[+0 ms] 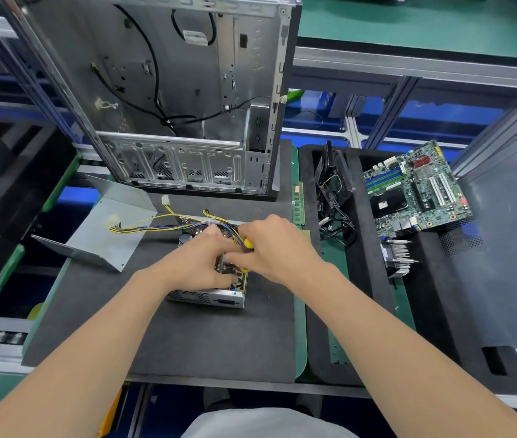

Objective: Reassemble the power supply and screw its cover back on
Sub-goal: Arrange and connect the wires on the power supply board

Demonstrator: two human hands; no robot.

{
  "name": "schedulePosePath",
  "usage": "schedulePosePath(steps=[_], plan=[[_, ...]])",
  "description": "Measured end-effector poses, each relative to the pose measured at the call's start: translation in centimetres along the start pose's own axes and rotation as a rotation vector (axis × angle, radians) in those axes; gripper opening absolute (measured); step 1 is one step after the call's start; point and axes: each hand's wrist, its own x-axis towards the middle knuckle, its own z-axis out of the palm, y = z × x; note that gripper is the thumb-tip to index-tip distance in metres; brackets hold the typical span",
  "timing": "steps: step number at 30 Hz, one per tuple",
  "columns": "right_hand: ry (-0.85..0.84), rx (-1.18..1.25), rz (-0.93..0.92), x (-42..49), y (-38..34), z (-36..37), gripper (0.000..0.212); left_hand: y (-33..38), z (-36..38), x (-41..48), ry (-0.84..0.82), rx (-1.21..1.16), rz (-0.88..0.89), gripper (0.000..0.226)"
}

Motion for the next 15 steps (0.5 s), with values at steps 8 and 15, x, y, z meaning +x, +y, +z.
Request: schedulePosePath(steps=[8, 15], plan=[[-0.020, -0.220, -0.108, -0.3, -1.1, -1.2, 0.052, 0.1, 0.5, -0.1, 0.088, -0.112, -0.060, 0.035], [-0.272, -0.162, -0.439, -0.6, -0.5, -4.5, 0.018, 0.5, 0.5, 0.1, 0.135, -0.066, -0.206, 0.038]])
